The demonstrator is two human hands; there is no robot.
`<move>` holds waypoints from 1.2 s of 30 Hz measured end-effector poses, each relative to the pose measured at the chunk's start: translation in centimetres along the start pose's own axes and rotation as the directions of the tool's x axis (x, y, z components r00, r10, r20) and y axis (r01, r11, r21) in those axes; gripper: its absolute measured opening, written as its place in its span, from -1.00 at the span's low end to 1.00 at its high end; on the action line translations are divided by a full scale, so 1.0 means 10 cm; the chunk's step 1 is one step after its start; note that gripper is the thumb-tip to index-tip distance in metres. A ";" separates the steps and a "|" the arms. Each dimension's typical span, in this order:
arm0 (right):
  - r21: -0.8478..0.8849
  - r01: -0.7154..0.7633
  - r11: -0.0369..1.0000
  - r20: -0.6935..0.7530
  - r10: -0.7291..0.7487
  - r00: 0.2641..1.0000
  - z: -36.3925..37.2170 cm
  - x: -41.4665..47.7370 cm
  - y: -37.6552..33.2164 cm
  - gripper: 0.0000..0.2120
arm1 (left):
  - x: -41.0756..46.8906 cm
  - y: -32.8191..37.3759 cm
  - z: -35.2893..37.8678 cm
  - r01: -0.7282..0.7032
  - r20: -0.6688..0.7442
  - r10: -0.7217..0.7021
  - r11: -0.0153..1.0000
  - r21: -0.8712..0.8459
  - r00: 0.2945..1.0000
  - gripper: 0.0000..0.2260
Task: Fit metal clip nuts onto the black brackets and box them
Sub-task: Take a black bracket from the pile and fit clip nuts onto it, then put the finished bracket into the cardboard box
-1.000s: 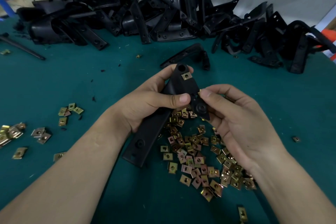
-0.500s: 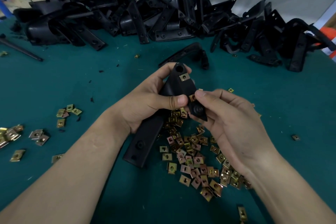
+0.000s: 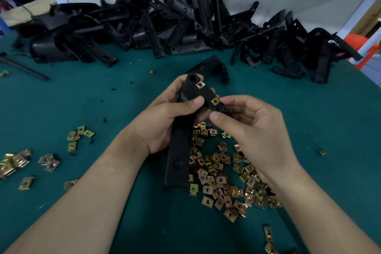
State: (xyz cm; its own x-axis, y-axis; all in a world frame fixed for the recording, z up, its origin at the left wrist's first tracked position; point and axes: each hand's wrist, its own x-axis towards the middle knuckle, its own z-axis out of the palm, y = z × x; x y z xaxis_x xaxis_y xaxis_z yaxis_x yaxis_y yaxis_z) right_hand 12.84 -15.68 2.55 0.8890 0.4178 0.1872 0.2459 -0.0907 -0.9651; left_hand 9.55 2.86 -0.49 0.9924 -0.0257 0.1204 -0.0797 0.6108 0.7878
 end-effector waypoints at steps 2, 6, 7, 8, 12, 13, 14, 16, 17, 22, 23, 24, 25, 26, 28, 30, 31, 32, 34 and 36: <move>-0.004 0.022 1.000 -0.002 -0.022 1.000 0.00 0.00 -0.08 -0.78 | -0.01 0.02 0.01 -0.018 0.001 0.018 0.995 -0.099 1.000 -0.67; -0.068 0.066 0.996 -0.011 -0.067 0.998 -0.03 -0.04 -0.26 -0.78 | -0.02 0.06 0.05 -0.045 0.026 0.050 0.986 -0.163 0.998 -0.65; -0.075 0.070 0.995 -0.017 -0.072 0.997 -0.05 -0.07 -0.30 -0.78 | -0.03 0.07 0.08 -0.046 0.034 0.053 0.986 -0.163 0.998 -0.61; -0.079 0.074 0.994 -0.024 -0.076 0.997 -0.08 -0.11 -0.34 -0.78 | -0.04 0.07 0.12 -0.042 0.041 0.050 0.986 -0.162 0.998 -0.58; -0.042 0.087 0.995 -0.080 -0.091 0.993 -0.22 -0.30 -0.45 -0.79 | -0.09 0.05 0.34 -0.002 0.066 0.008 0.997 -0.083 0.998 -0.62; -0.023 0.085 0.996 -0.109 -0.087 0.990 -0.28 -0.37 -0.46 -0.79 | -0.11 0.04 0.41 0.012 0.069 -0.009 0.999 -0.045 0.998 -0.64; -0.003 0.081 0.997 -0.135 -0.080 0.988 -0.34 -0.43 -0.48 -0.79 | -0.14 0.03 0.49 0.023 0.069 -0.022 1.000 -0.005 0.997 -0.68; 0.023 0.082 0.996 -0.177 -0.077 0.981 -0.48 -0.57 -0.52 -0.79 | -0.19 0.00 0.64 0.033 0.078 -0.038 0.997 0.063 0.996 -0.75; 0.034 0.093 0.995 -0.192 -0.085 0.978 -0.55 -0.65 -0.54 -0.78 | -0.22 -0.02 0.73 0.037 0.097 -0.046 0.995 0.090 0.994 -0.77; 0.071 0.122 0.990 -0.275 -0.098 0.956 -0.97 -1.05 -0.64 -0.76 | -0.29 -0.16 1.25 0.038 0.176 -0.084 0.966 0.254 0.981 -0.74; 0.066 0.123 0.990 -0.295 -0.099 0.950 -1.05 -1.14 -0.66 -0.75 | -0.30 -0.18 1.37 0.026 0.188 -0.082 0.959 0.283 0.979 -0.74; 0.068 0.122 0.990 -0.321 -0.094 0.942 -1.14 -1.22 -0.68 -0.75 | -0.31 -0.21 1.49 0.015 0.203 -0.081 0.952 0.305 0.976 -0.75; 0.072 0.120 0.990 -0.349 -0.088 0.933 -1.23 -1.31 -0.70 -0.77 | -0.32 -0.24 1.62 0.007 0.217 -0.082 0.946 0.324 0.973 -0.76; 0.072 0.119 0.990 -0.375 -0.084 0.923 -1.31 -1.41 -0.72 -0.78 | -0.32 -0.28 1.74 -0.001 0.230 -0.084 0.938 0.346 0.969 -0.77; 0.053 0.120 0.991 -0.424 -0.086 0.902 -1.47 -1.59 -0.77 -0.79 | -0.33 -0.38 1.97 -0.026 0.259 -0.088 0.914 0.405 0.962 -0.80; 0.017 0.116 0.993 -0.475 -0.094 0.875 -1.64 -1.79 -0.80 -0.78 | -0.33 -0.50 2.20 -0.064 0.303 -0.092 0.882 0.467 0.948 -0.80; -0.003 0.110 0.994 -0.510 -0.096 0.855 -1.73 -1.91 -0.82 -0.77 | -0.33 -0.58 2.33 -0.084 0.329 -0.098 0.862 0.499 0.939 -0.78; -0.017 0.104 0.994 -0.533 -0.097 0.840 -1.80 -2.00 -0.83 -0.76 | -0.34 -0.64 2.43 -0.110 0.341 -0.092 0.842 0.528 0.935 -0.77; -0.045 0.076 0.996 -0.587 -0.088 0.805 -1.95 -2.22 -0.83 -0.76 | -0.36 -0.80 2.65 -0.146 0.378 -0.102 0.806 0.573 0.920 -0.74; -0.087 0.038 0.995 -0.637 -0.085 0.766 -2.10 -2.45 -0.81 -0.77 | -0.39 -0.99 2.87 -0.185 0.428 -0.120 0.774 0.605 0.896 -0.71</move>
State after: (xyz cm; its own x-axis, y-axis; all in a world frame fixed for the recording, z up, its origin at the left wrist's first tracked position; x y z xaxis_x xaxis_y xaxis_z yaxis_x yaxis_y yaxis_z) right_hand -2.79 -44.17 9.64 0.9062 -0.2484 0.3422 0.3121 -0.1531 -0.9376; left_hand 3.77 -25.76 8.60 0.8585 -0.4348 0.2720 -0.3025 -0.0010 0.9531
